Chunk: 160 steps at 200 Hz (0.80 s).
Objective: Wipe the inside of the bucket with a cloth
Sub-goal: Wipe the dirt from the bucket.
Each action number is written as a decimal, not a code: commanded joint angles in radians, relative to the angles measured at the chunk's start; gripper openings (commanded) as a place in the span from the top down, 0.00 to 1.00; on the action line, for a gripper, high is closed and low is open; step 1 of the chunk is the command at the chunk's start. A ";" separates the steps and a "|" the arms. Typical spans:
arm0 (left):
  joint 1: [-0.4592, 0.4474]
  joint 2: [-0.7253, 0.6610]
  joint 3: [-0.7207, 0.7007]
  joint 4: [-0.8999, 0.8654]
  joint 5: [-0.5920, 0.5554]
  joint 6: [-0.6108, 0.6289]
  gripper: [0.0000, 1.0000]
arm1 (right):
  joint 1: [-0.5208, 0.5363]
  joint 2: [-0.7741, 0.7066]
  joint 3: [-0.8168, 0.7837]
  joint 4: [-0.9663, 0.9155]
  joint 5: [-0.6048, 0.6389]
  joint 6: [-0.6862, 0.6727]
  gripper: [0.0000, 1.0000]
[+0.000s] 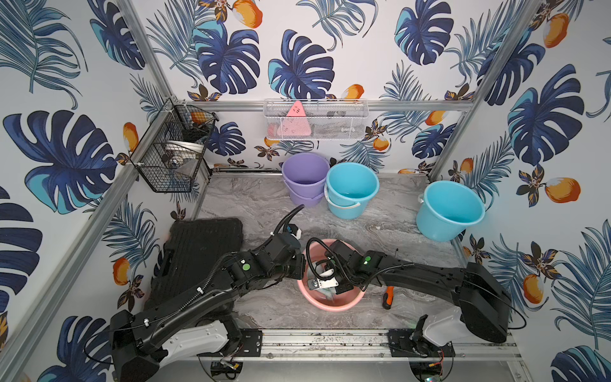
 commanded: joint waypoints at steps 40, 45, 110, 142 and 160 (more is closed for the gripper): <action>-0.001 0.000 -0.005 0.036 -0.008 0.003 1.00 | -0.001 -0.205 -0.008 0.026 0.031 -0.011 1.00; -0.001 0.001 -0.006 0.035 -0.008 0.002 1.00 | -0.001 -0.213 -0.001 0.031 0.032 -0.014 1.00; -0.003 0.000 -0.007 0.034 -0.003 0.004 1.00 | -0.001 -0.193 0.098 0.147 0.157 -0.080 1.00; -0.002 0.000 -0.006 0.030 -0.009 0.007 1.00 | -0.001 -0.179 0.158 0.040 0.308 -0.089 1.00; -0.002 0.000 -0.006 0.029 -0.012 0.007 1.00 | -0.001 -0.193 0.175 -0.059 0.369 -0.085 1.00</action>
